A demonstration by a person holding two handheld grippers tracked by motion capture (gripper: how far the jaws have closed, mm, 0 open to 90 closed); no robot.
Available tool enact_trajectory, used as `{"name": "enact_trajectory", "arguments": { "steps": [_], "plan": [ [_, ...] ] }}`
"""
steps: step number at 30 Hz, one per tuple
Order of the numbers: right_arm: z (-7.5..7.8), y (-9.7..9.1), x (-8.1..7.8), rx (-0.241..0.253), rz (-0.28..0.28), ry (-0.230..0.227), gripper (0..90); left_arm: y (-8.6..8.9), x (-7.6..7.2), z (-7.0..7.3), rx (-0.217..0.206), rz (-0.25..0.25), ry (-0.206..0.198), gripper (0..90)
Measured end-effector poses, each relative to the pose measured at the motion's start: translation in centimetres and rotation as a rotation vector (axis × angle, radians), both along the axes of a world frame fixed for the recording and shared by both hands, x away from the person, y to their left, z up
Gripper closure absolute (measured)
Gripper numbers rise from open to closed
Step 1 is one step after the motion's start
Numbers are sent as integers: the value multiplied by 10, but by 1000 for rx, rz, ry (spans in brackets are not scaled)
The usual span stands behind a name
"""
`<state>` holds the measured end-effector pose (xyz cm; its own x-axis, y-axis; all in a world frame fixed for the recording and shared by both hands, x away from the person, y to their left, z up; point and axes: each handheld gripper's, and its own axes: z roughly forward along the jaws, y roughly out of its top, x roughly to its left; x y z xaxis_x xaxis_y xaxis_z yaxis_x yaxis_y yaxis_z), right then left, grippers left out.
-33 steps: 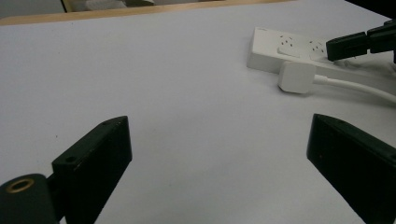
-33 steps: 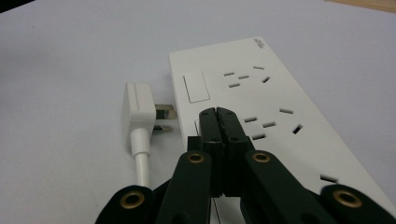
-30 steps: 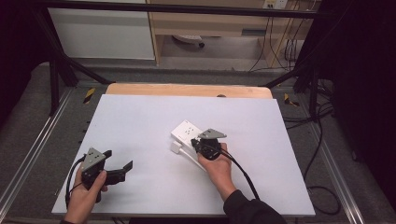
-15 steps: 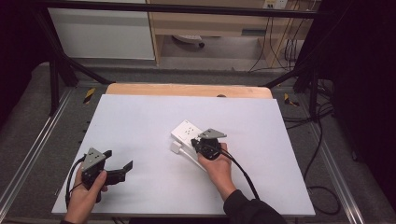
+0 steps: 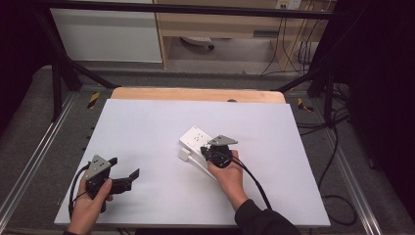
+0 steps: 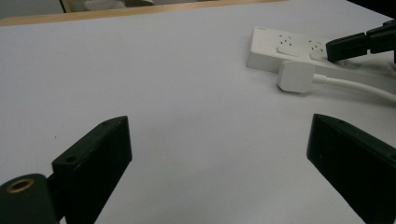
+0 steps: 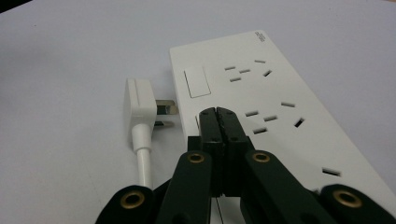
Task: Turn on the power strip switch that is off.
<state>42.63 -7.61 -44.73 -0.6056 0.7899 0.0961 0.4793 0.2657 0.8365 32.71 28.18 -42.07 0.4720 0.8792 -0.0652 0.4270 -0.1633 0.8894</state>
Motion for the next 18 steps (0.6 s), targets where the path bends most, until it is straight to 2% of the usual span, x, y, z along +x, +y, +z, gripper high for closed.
{"name": "enact_trajectory", "arguments": {
  "steps": [8,18],
  "plan": [
    [1,-1,0,8,0,11,900,1,0,0,3,2,-1,65],
    [4,-2,0,25,2,-11,900,1,0,0,4,3,-1,65]
  ]
}}
